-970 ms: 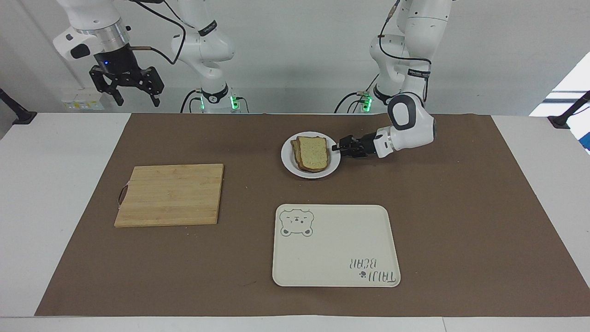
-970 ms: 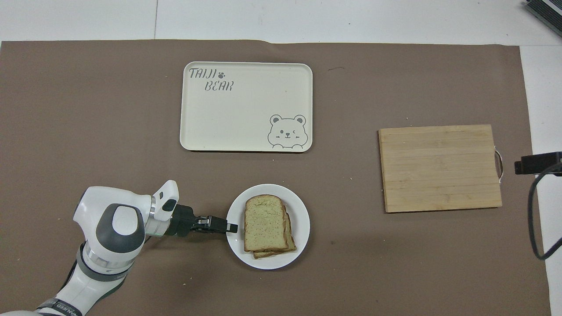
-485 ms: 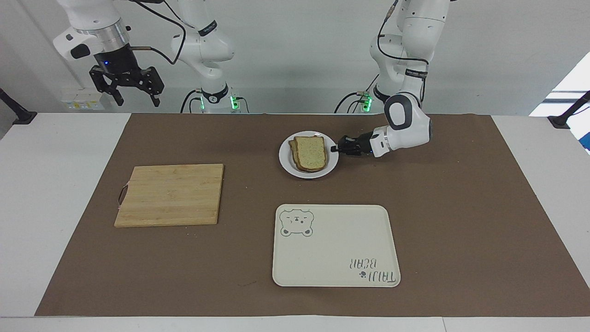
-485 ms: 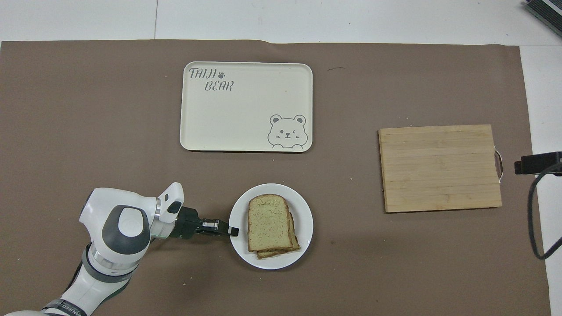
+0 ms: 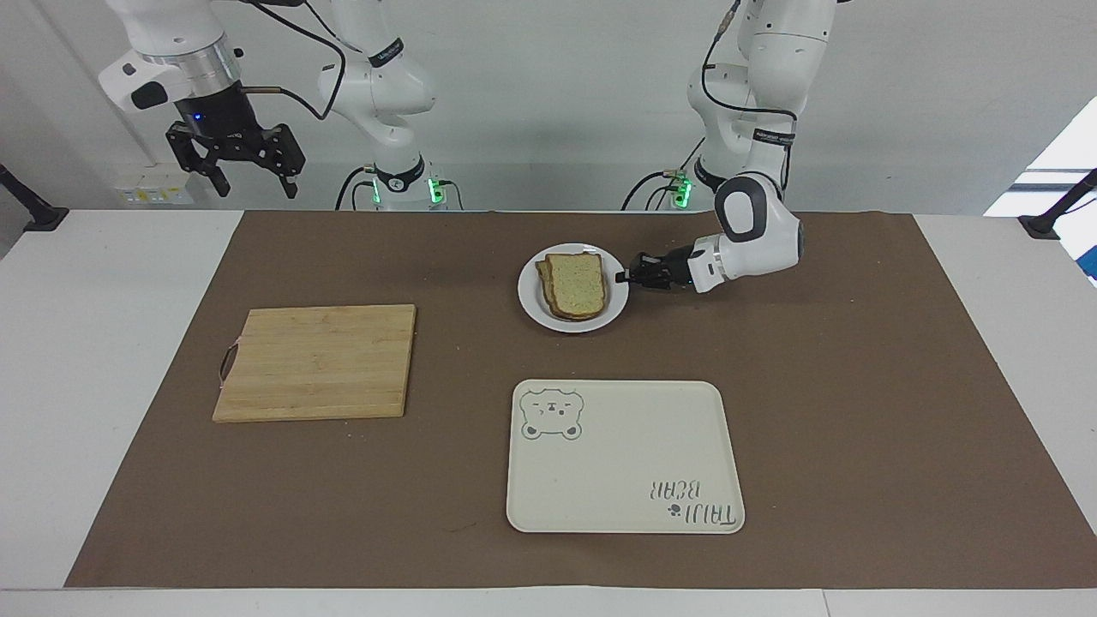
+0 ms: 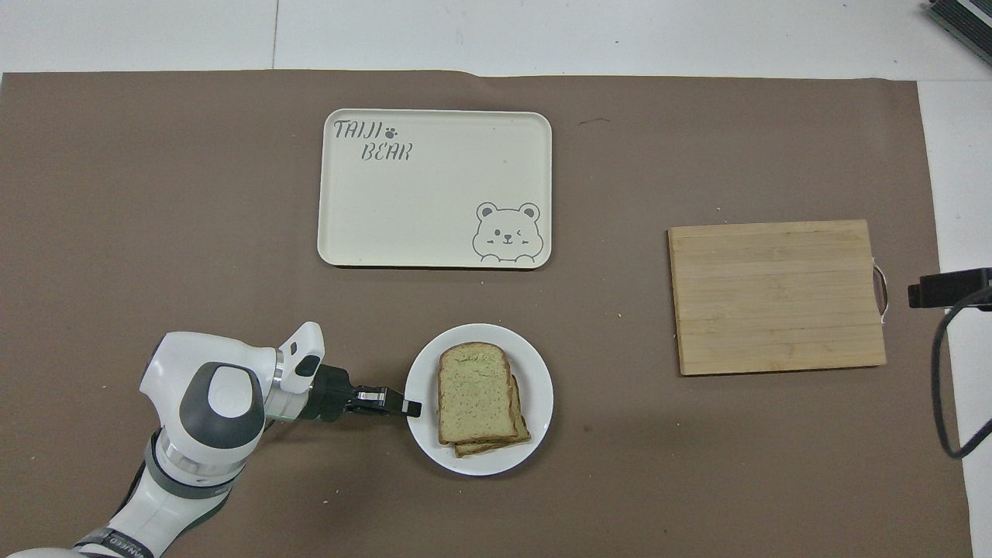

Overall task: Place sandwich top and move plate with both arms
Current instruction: 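Retract the right arm while the left gripper grasps the plate rim, then slide the plate with the left gripper onto the bear tray, then open the left gripper and release the plate on the tray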

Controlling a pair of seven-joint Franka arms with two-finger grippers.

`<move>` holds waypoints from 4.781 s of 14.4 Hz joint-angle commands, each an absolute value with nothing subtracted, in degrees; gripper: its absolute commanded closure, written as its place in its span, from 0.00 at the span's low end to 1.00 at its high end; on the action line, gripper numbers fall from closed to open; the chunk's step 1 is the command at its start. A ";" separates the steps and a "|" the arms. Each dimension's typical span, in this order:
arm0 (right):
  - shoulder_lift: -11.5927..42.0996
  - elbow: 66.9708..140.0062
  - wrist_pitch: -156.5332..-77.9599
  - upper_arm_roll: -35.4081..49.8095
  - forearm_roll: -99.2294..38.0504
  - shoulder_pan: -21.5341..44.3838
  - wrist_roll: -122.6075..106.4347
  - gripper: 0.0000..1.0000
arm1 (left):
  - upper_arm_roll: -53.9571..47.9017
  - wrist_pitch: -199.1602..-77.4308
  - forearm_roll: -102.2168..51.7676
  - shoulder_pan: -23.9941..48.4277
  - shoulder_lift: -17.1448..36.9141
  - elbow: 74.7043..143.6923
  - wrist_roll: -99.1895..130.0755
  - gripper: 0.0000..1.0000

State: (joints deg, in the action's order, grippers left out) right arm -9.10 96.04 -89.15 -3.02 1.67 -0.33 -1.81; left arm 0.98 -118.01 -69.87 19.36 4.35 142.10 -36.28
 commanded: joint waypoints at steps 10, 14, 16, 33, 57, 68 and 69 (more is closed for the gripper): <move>-9.32 95.89 -89.03 -2.90 1.58 -0.62 -2.81 0.00 | 2.11 -109.26 -70.75 11.87 5.09 133.70 -39.20 1.00; -9.32 95.89 -89.03 -2.90 1.58 -0.62 -2.81 0.00 | 2.20 -106.09 -69.70 8.89 9.30 126.06 -38.76 1.00; -9.40 95.89 -89.03 -2.90 1.58 -0.62 -2.81 0.00 | 2.11 -105.91 -69.00 8.53 11.15 122.19 -36.93 1.00; -9.32 95.89 -89.03 -2.90 1.58 -0.62 -2.81 0.00 | 0.79 -97.03 -63.54 4.22 36.38 81.83 -19.95 1.00; -9.32 95.89 -89.03 -2.90 1.58 -0.62 -2.81 0.00 | 1.14 -105.47 -56.87 8.61 41.84 78.57 -17.76 1.00; -9.32 95.89 -89.03 -2.90 1.58 -0.62 -2.81 0.00 | 1.49 -110.74 -50.19 8.97 41.57 79.28 -16.26 0.06; -9.32 95.89 -89.03 -2.90 1.58 -0.62 -2.81 0.00 | 1.49 -110.57 -50.10 8.96 41.57 79.28 -16.09 0.00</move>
